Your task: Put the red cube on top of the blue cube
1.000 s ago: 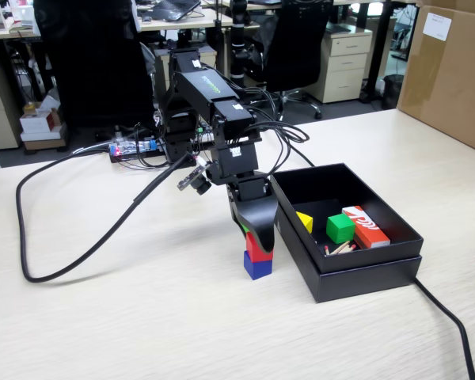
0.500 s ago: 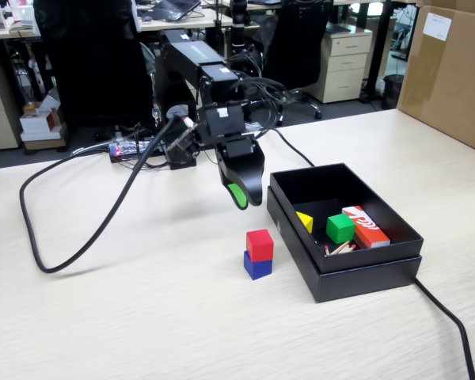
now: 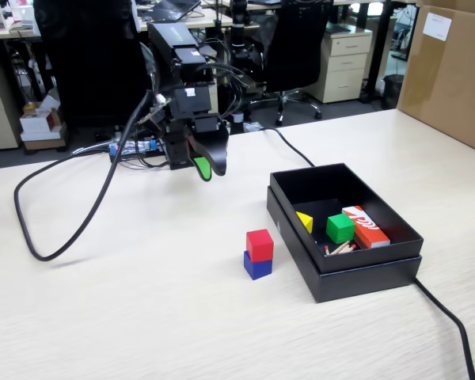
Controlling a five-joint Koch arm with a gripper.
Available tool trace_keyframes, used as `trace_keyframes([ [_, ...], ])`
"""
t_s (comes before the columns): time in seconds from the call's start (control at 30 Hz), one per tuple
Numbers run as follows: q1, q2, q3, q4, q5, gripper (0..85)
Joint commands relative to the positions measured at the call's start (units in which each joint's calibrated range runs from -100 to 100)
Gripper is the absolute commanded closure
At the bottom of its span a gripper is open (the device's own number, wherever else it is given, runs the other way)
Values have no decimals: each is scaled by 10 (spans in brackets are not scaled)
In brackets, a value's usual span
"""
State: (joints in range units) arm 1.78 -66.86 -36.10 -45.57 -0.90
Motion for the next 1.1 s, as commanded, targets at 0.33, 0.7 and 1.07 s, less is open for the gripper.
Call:
trace_keyframes([
  [0.33,0,-243,-247,122,4,352],
  [0.7,-1,-302,-367,193,2,342],
  [1.07,-3,-314,-508,341,-9,342],
])
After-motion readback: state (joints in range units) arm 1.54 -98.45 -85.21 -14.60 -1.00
